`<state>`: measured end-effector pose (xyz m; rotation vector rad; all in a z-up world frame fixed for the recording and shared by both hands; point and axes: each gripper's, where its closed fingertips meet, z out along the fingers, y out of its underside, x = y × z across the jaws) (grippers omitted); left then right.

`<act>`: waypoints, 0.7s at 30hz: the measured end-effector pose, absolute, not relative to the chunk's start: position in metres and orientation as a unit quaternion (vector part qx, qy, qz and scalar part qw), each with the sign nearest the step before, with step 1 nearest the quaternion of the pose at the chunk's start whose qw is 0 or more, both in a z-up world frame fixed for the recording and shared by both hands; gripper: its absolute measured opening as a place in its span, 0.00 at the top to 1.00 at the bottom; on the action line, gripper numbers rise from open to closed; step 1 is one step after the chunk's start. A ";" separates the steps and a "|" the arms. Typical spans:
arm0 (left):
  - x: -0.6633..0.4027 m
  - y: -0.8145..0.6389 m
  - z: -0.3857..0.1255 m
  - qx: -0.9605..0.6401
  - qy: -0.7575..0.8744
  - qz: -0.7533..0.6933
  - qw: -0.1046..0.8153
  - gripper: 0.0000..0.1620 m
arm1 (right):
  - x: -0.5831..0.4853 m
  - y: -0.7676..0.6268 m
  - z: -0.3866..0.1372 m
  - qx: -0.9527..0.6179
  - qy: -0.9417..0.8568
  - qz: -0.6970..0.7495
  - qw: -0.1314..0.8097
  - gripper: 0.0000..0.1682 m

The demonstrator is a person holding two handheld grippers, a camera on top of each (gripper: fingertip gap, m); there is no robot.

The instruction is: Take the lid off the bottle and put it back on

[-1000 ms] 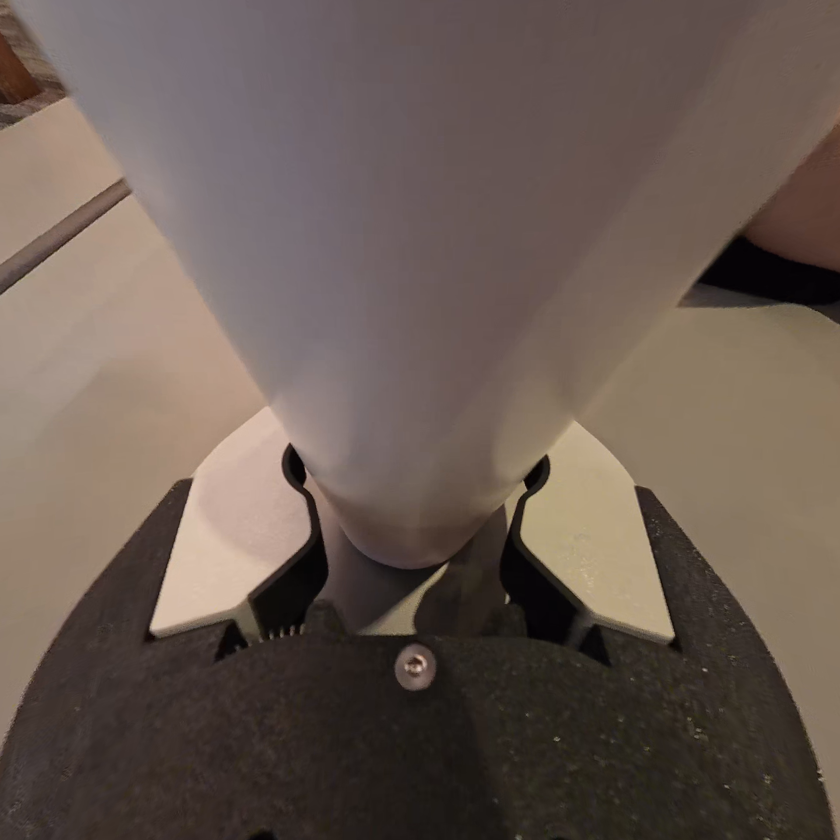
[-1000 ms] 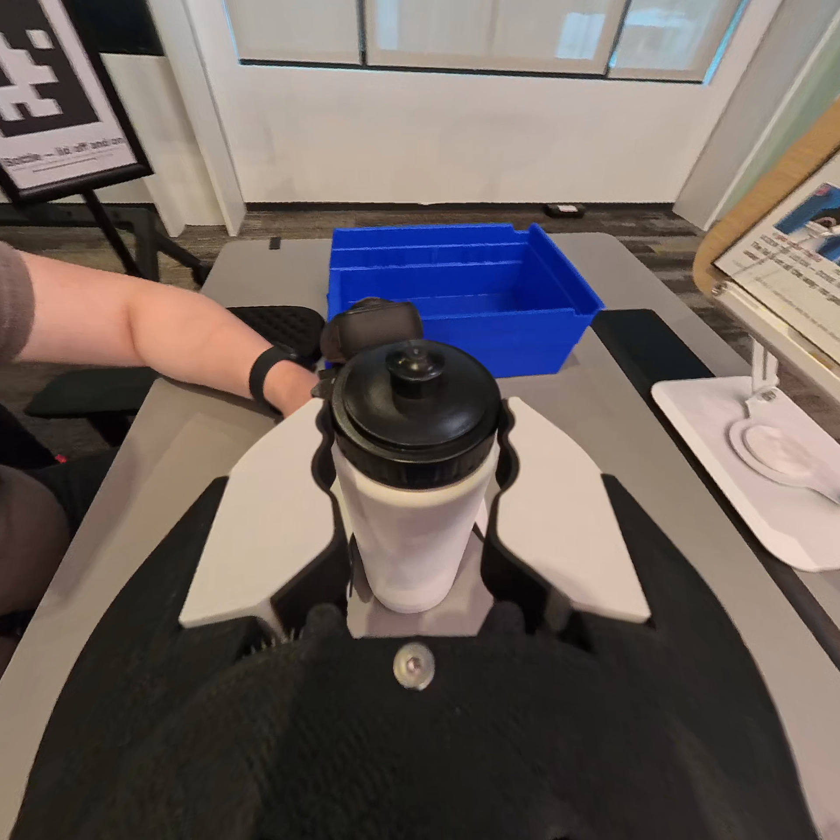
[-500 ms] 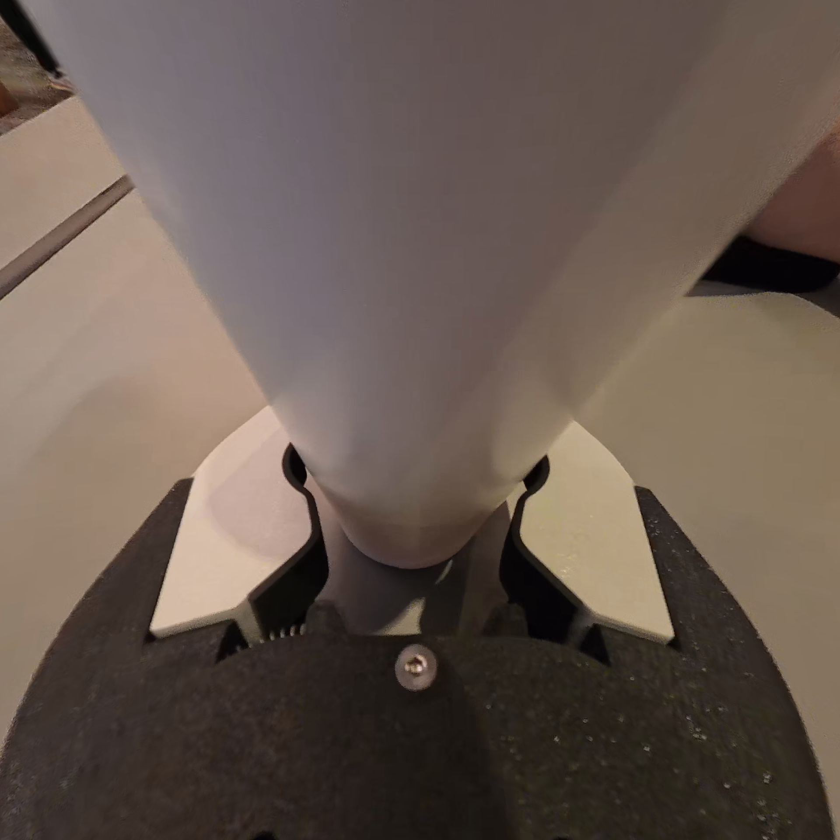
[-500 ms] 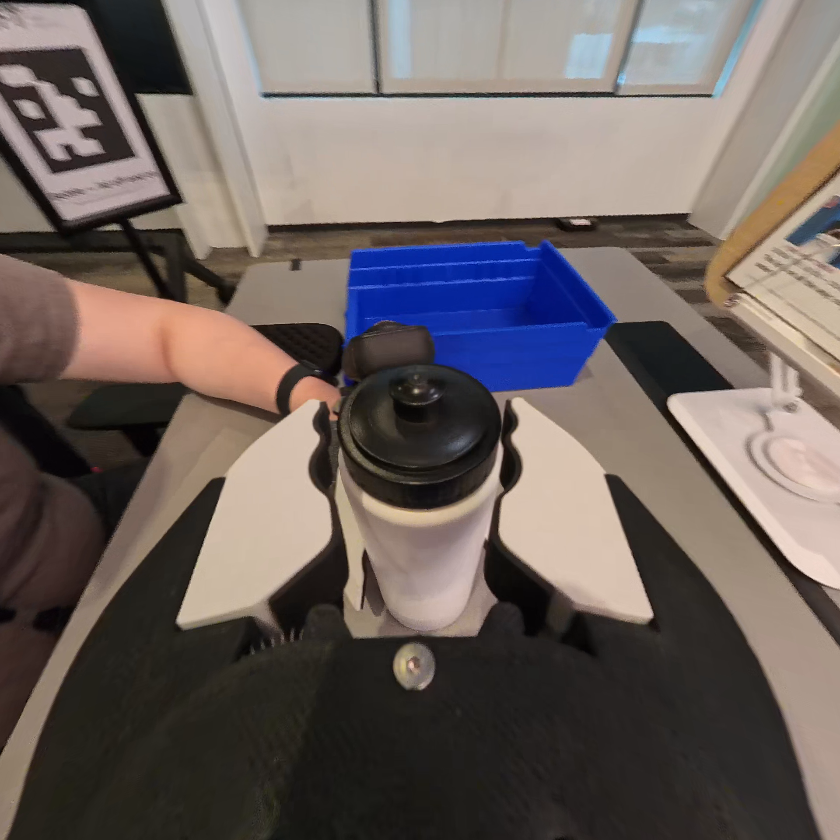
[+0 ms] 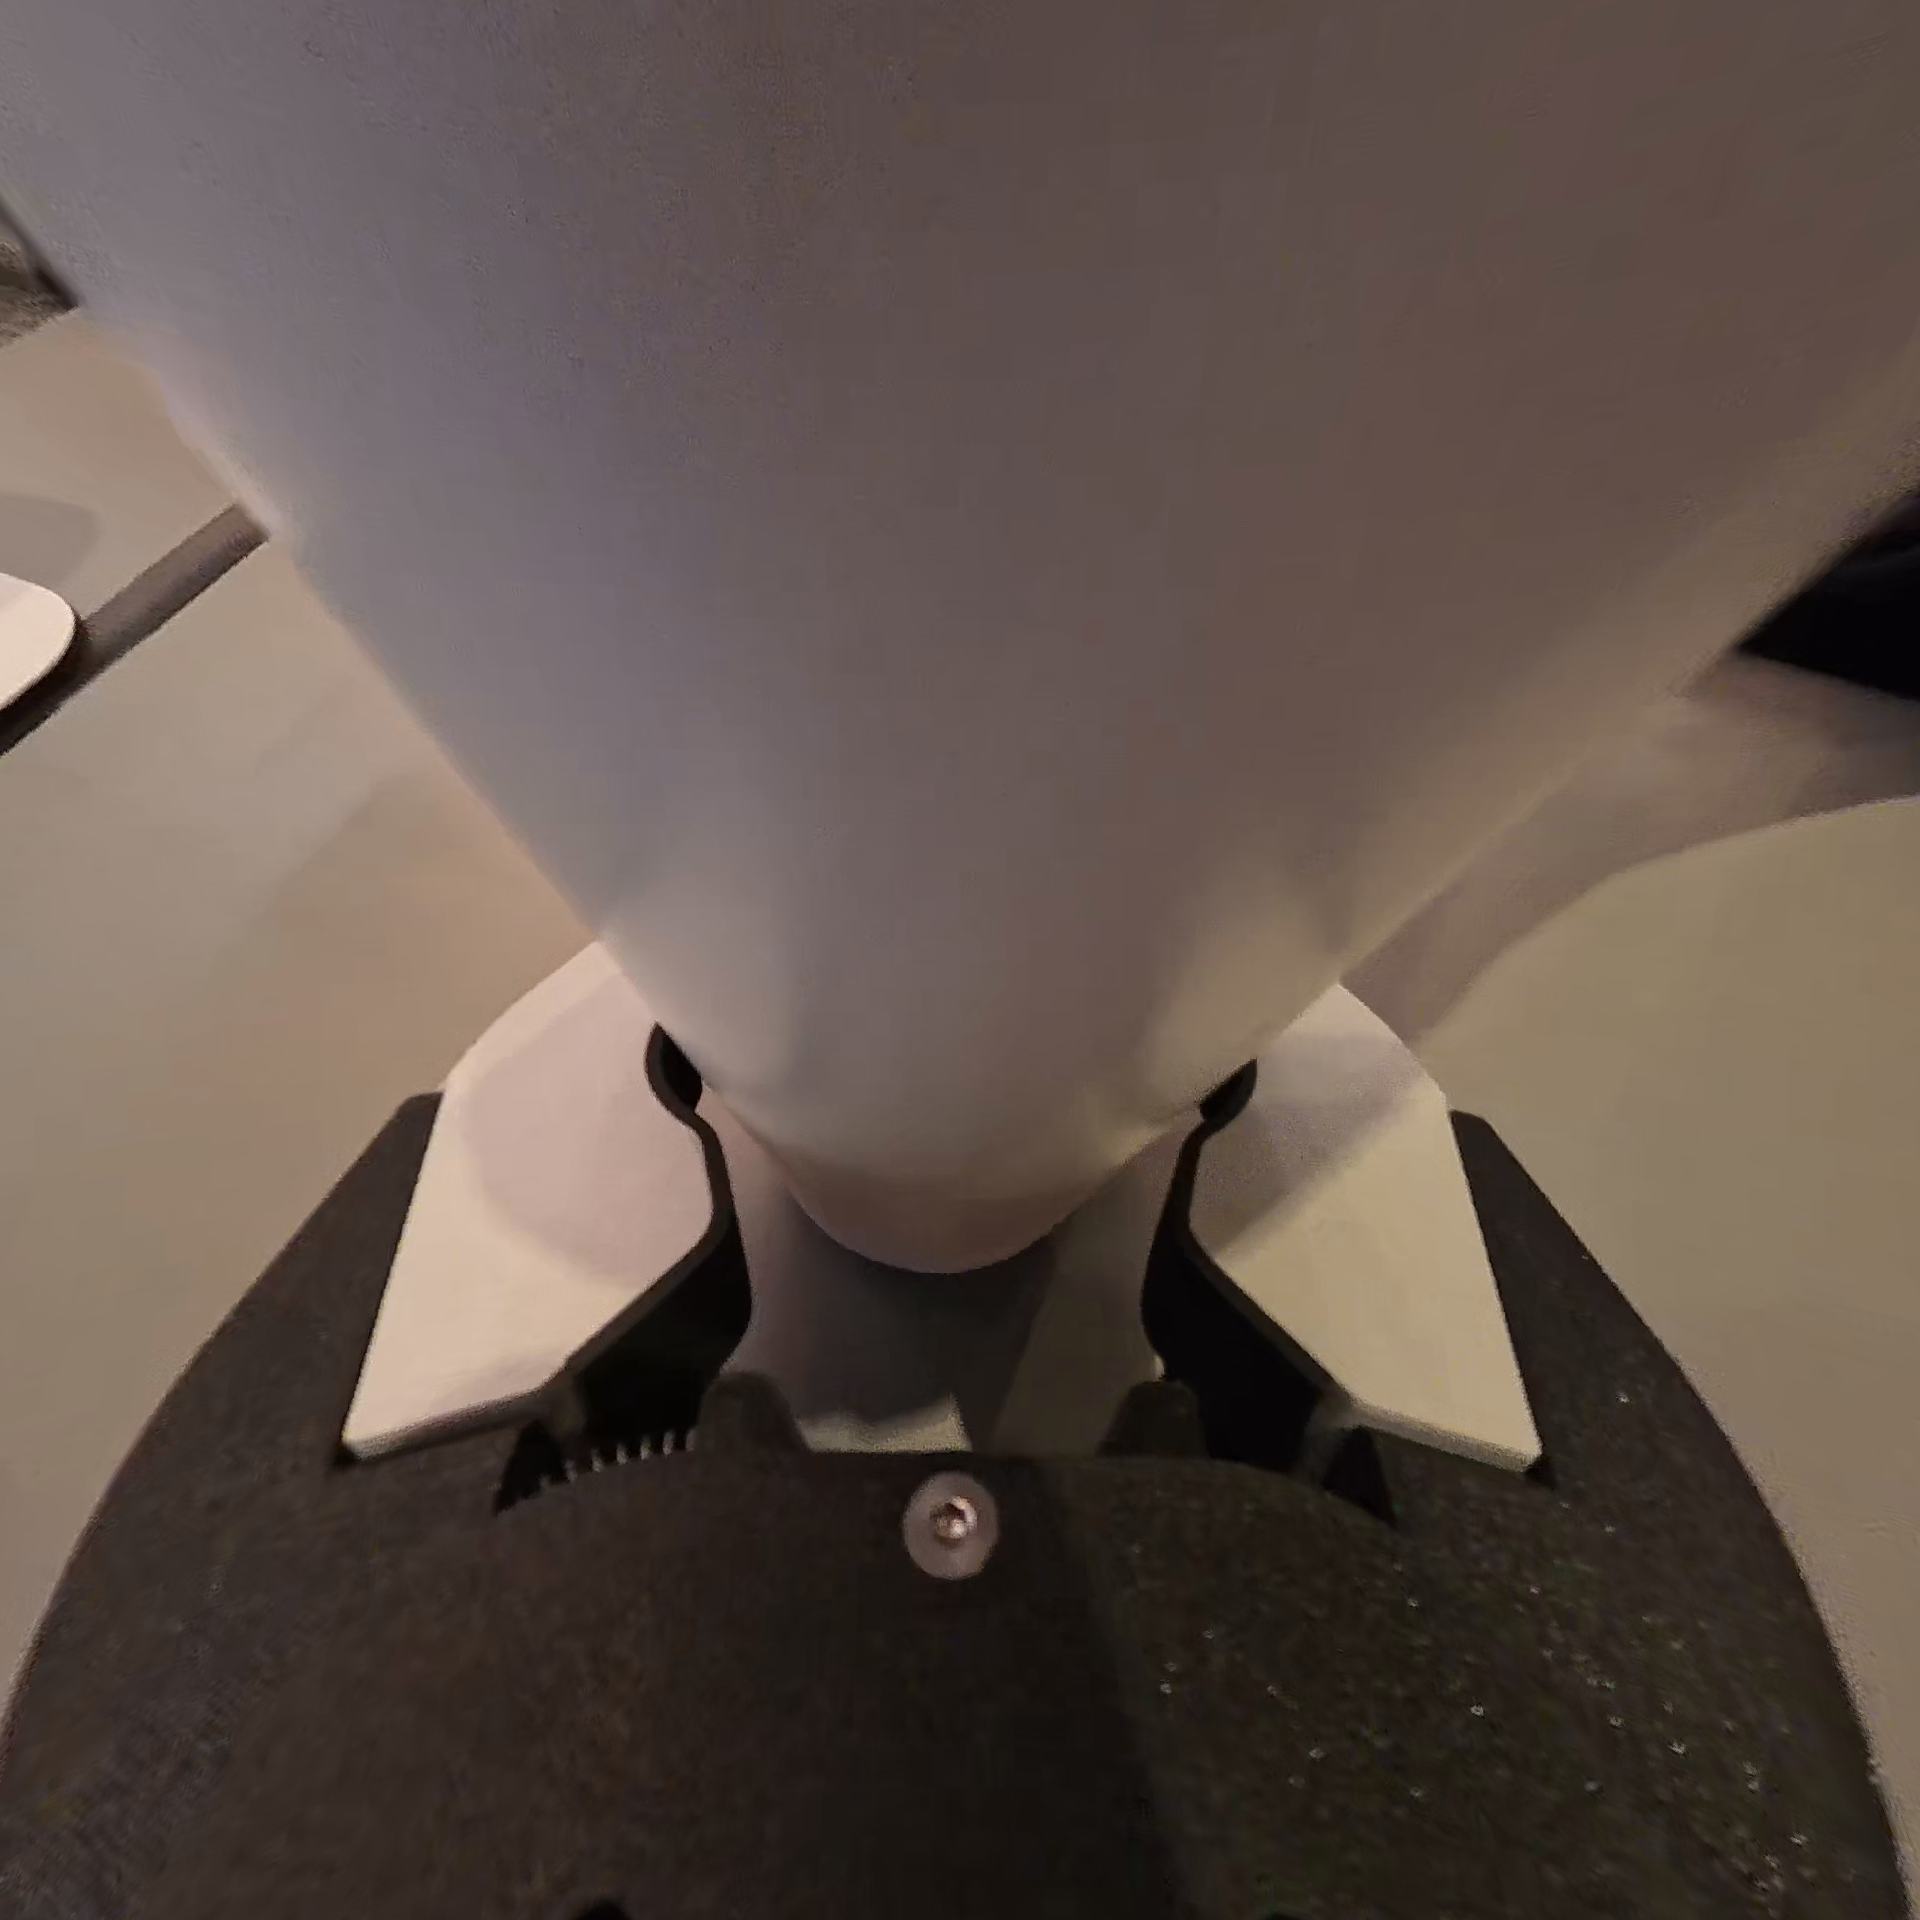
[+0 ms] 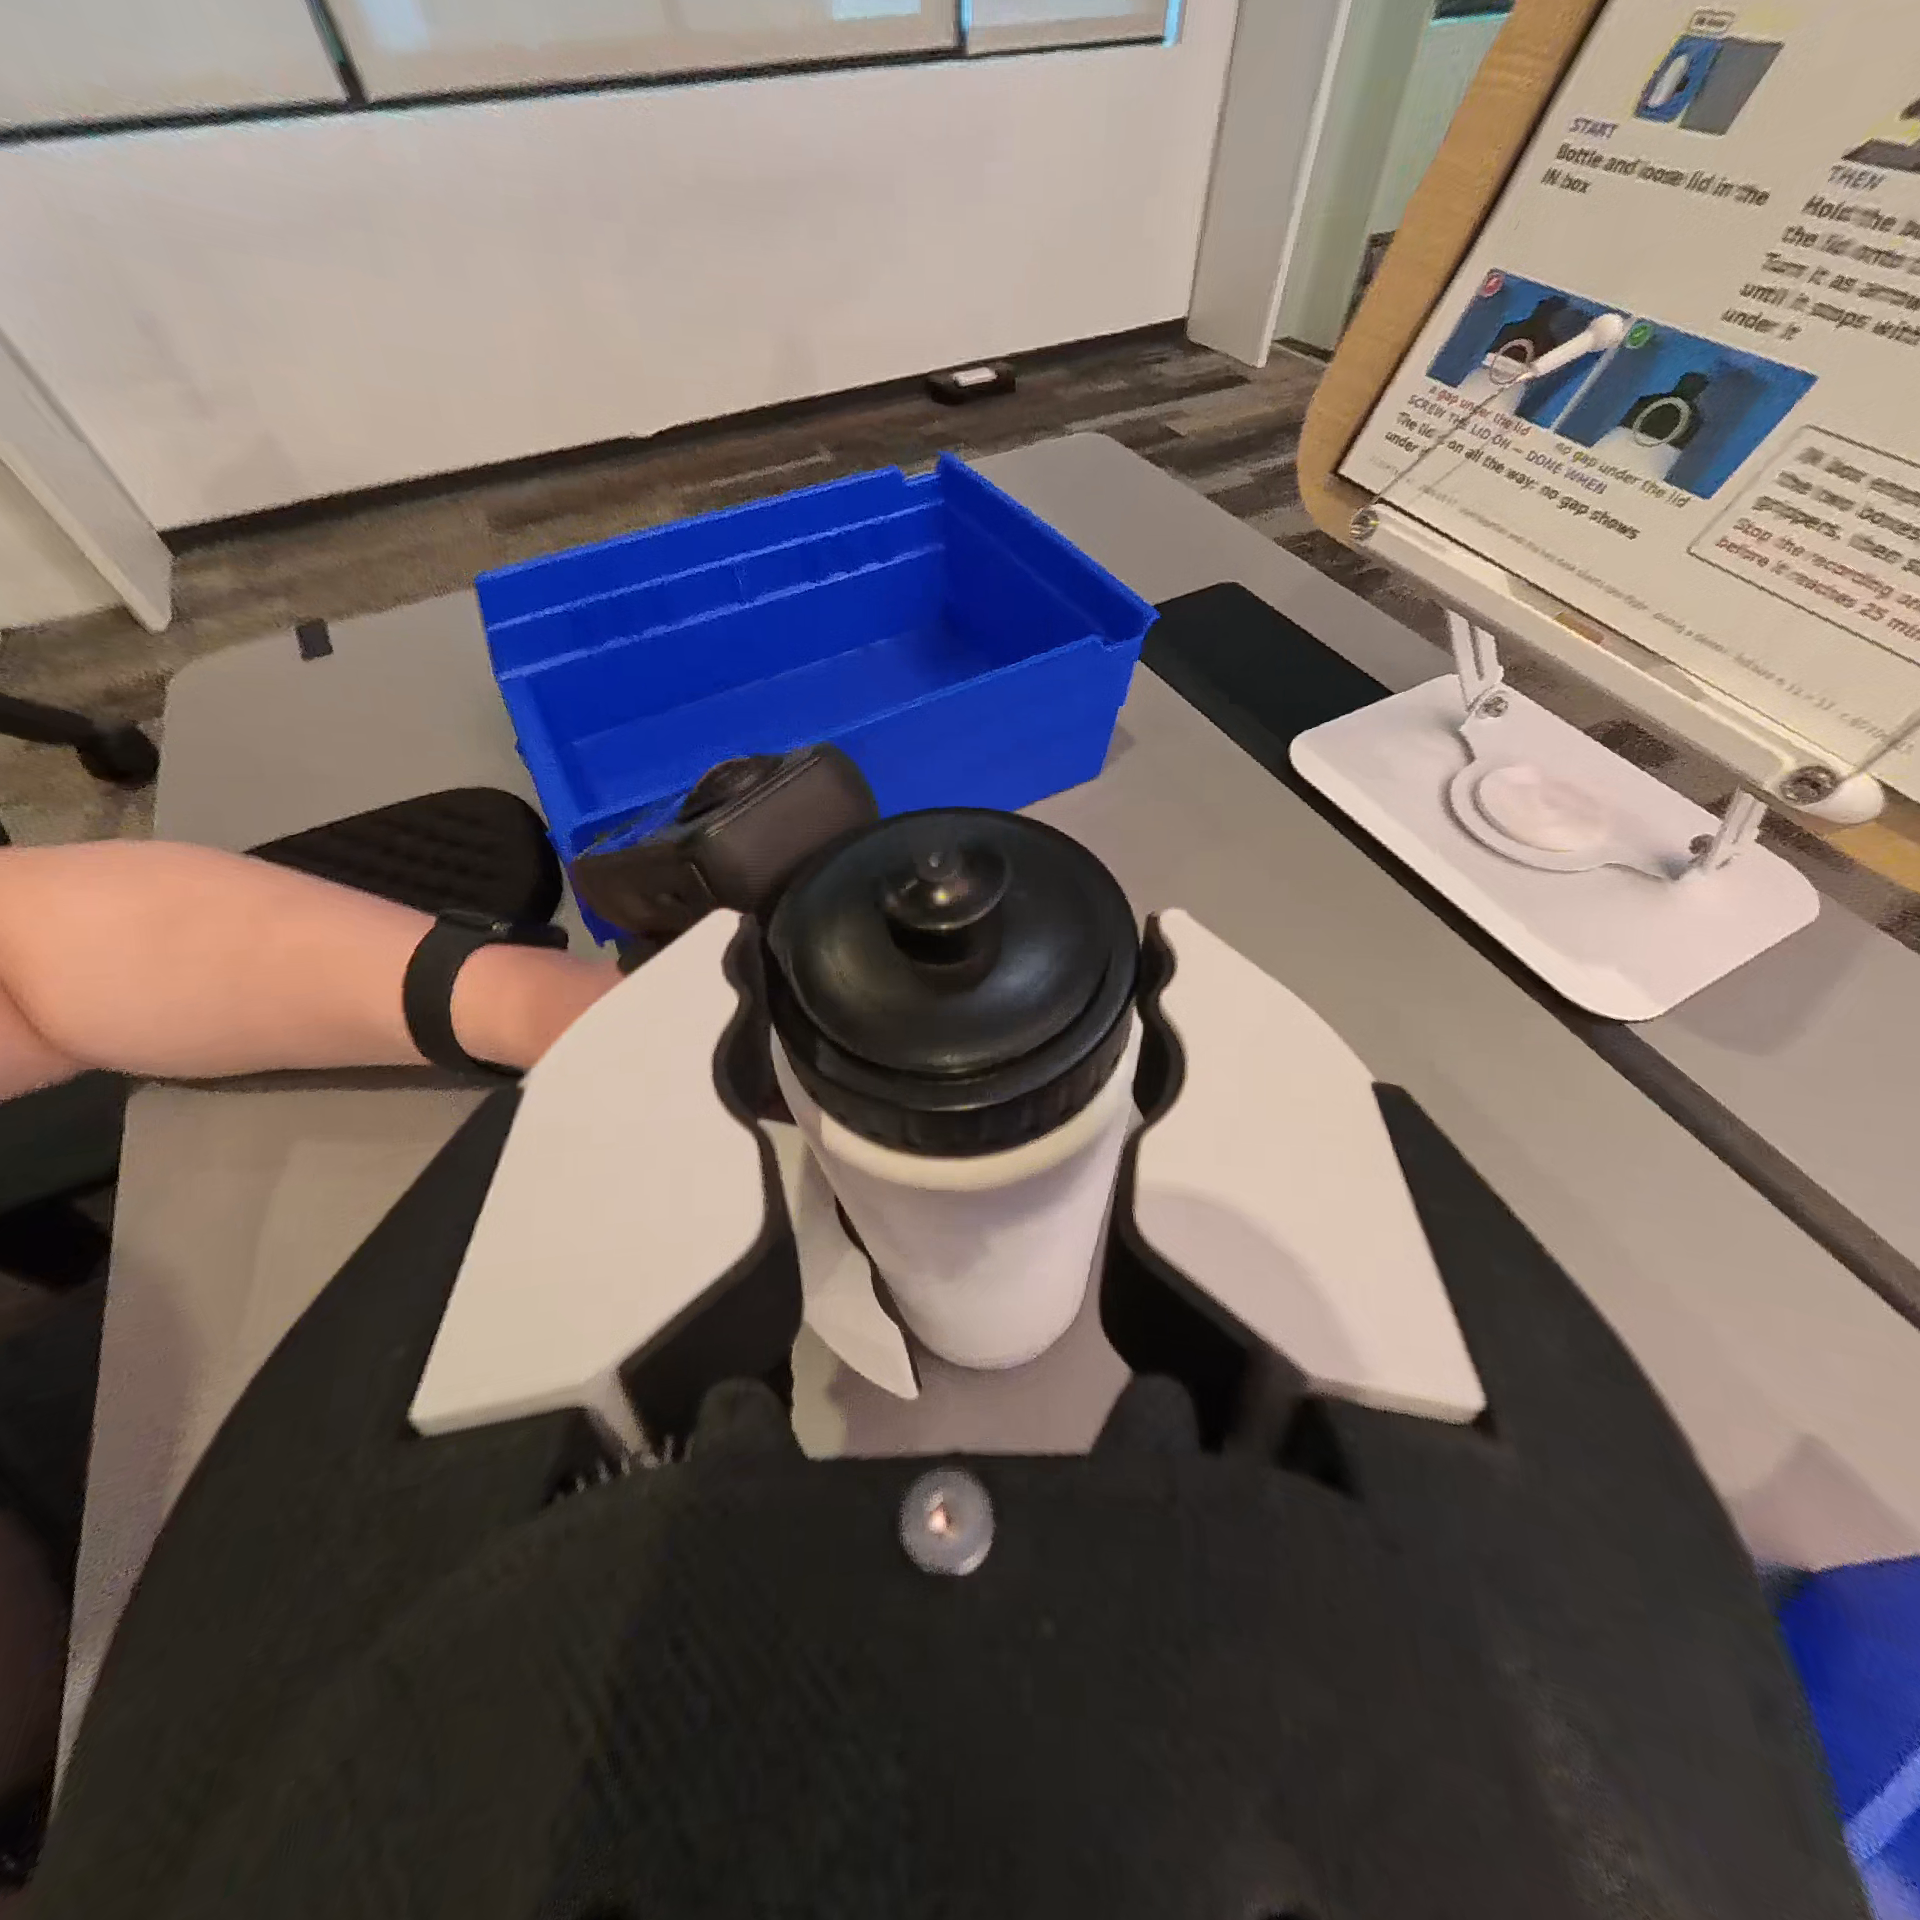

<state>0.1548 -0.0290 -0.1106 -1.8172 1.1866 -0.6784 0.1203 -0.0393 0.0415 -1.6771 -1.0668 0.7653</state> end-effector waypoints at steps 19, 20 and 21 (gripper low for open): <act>0.165 -0.046 -0.111 -0.733 0.473 -0.312 0.376 0.41 | 0.127 -0.036 0.044 -0.672 -0.455 0.328 0.484 0.59; 0.163 -0.043 -0.111 -0.739 0.469 -0.305 0.374 0.41 | 0.126 -0.034 0.044 -0.678 -0.445 0.315 0.494 0.59; 0.162 -0.042 -0.112 -0.744 0.467 -0.300 0.372 0.41 | 0.125 -0.033 0.044 -0.681 -0.438 0.304 0.502 0.59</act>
